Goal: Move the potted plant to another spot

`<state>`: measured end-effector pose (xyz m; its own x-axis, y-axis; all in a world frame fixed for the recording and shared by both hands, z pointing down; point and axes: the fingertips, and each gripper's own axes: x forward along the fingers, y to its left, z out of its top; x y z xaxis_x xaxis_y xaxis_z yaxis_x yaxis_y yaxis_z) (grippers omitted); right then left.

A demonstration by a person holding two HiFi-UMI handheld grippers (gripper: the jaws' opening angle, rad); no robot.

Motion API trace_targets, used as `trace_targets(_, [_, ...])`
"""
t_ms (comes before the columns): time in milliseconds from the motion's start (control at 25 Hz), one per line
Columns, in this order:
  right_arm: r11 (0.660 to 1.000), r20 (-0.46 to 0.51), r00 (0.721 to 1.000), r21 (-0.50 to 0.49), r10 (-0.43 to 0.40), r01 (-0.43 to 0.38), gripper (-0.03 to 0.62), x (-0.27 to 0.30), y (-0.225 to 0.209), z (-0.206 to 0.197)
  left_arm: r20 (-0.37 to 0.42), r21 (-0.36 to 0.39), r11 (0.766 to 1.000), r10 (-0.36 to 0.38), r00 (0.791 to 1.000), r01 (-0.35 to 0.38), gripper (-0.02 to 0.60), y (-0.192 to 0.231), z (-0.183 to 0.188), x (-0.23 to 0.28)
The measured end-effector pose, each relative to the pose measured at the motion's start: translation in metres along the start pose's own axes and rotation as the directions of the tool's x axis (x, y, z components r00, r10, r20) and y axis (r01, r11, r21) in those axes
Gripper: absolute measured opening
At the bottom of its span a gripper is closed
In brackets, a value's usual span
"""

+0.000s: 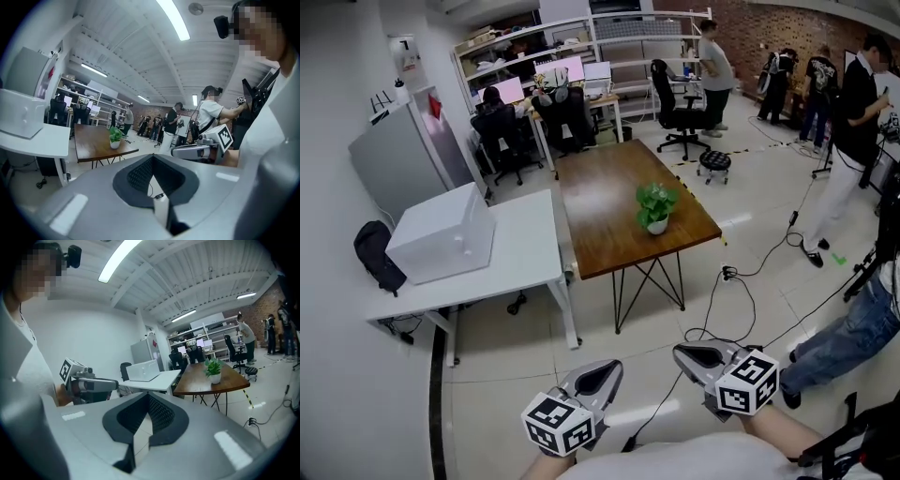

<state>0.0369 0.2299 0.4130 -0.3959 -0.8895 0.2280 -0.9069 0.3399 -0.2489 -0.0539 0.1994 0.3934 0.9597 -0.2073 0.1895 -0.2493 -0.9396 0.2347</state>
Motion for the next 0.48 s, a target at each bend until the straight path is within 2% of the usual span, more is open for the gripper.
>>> trace_targets(280, [1.0, 0.016, 1.0, 0.003, -0.008, 0.008, 0.003, 0.022, 0.026, 0.013, -0.008, 0.016, 1.0, 0.016, 1.0, -0.016, -0.003, 0.024, 0.013, -0.027])
trace_targets(480, [1.0, 0.019, 1.0, 0.011, -0.023, 0.023, 0.003, 0.028, 0.028, 0.013, -0.007, 0.024, 1.0, 0.005, 1.0, -0.005, -0.003, 0.026, 0.016, -0.031])
